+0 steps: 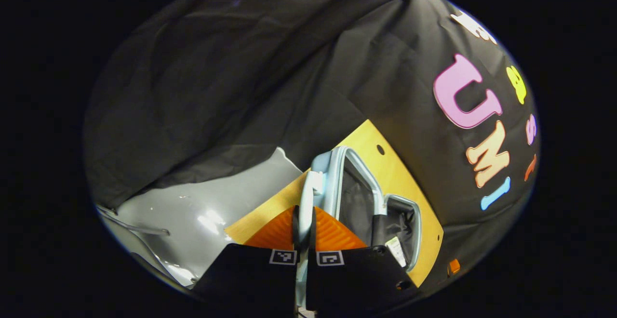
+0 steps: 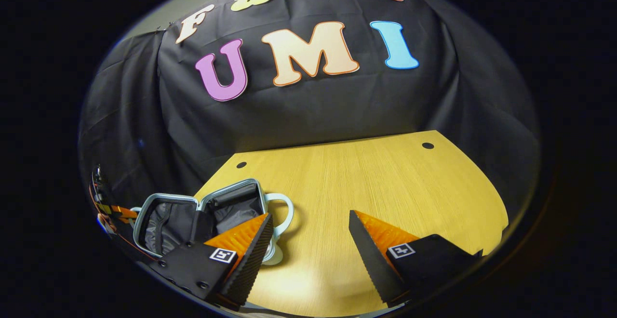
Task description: First open the suitcase, pack the skin care products into it, and then close the suitcase.
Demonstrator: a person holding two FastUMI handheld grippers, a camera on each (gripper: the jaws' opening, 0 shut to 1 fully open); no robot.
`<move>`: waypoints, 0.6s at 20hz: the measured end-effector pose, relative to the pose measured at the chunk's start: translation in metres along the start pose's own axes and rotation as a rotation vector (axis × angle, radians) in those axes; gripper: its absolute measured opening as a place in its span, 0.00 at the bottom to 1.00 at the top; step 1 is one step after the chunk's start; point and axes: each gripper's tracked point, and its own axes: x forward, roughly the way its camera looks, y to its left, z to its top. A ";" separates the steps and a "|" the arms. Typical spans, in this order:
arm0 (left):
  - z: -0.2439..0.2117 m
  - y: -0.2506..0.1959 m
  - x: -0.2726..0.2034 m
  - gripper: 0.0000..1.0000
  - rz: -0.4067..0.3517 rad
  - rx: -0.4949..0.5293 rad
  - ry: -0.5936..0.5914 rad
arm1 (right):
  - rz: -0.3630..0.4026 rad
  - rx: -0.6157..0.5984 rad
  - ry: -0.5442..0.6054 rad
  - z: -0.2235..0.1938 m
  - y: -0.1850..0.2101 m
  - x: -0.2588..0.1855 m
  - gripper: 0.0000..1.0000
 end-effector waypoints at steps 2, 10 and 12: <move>0.006 -0.027 -0.013 0.01 -0.004 0.068 -0.022 | 0.003 -0.003 0.001 0.001 -0.006 0.001 0.98; 0.012 -0.141 -0.041 0.01 -0.008 0.249 -0.072 | 0.019 -0.023 0.007 0.003 -0.025 0.007 0.98; 0.007 -0.178 -0.048 0.01 -0.047 0.285 -0.071 | 0.023 -0.045 0.011 0.002 -0.030 0.009 0.98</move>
